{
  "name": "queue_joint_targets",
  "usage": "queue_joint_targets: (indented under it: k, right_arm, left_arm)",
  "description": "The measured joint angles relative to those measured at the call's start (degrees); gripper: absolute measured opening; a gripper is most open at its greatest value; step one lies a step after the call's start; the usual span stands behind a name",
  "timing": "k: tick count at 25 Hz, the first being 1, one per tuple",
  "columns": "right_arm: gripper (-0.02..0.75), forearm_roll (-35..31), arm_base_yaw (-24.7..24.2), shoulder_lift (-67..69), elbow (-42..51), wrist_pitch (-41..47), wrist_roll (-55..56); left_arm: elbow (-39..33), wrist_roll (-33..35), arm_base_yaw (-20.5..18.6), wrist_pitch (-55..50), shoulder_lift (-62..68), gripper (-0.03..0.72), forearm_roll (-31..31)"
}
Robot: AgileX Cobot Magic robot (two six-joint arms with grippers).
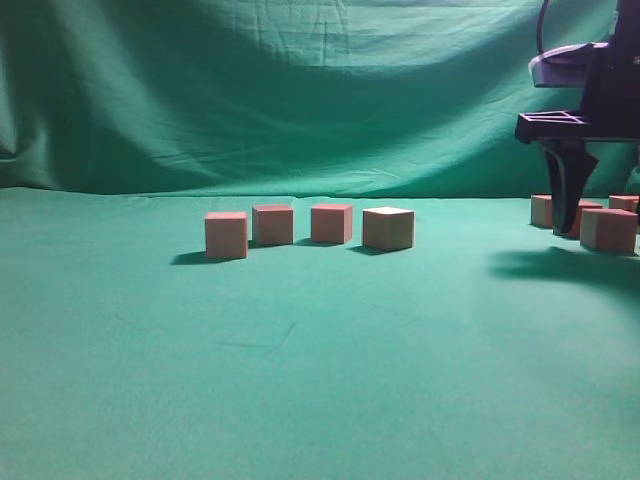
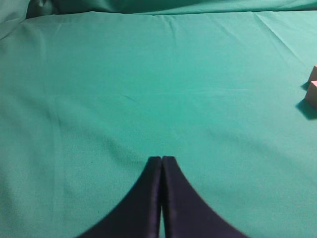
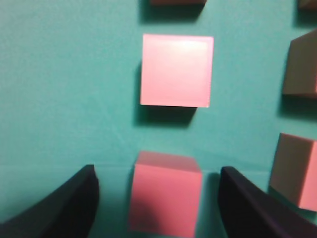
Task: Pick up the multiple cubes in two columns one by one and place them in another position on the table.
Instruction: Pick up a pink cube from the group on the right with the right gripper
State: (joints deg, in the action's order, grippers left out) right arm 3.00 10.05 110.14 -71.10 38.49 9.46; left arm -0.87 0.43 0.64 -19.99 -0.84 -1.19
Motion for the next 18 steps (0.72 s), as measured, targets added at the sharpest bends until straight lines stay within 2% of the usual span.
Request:
queue_joint_targets:
  k: [2, 6, 10, 14, 18]
  right_arm:
    - [0.433, 0.0, 0.0, 0.7, 0.0, -0.3, 0.2]
    - [0.268, 0.0, 0.0, 1.6, 0.0, -0.5, 0.2]
    - [0.274, 0.0, 0.0, 1.6, 0.0, -0.2, 0.2]
    - [0.274, 0.0, 0.6, -0.5, -0.6, 4.4, 0.2]
    - [0.274, -0.5, 4.5, -7.2, -1.2, 9.1, 0.2]
  left_arm:
    - [0.0, 0.0, 0.0, 0.0, 0.0, 0.000, 0.0]
    - [0.0, 0.0, 0.0, 0.0, 0.0, 0.000, 0.0]
    - [0.0, 0.0, 0.0, 0.0, 0.0, 0.000, 0.0]
    - [0.0, 0.0, 0.0, 0.0, 0.0, 0.000, 0.0]
    - [0.0, 0.0, 0.0, 0.0, 0.0, 0.000, 0.0]
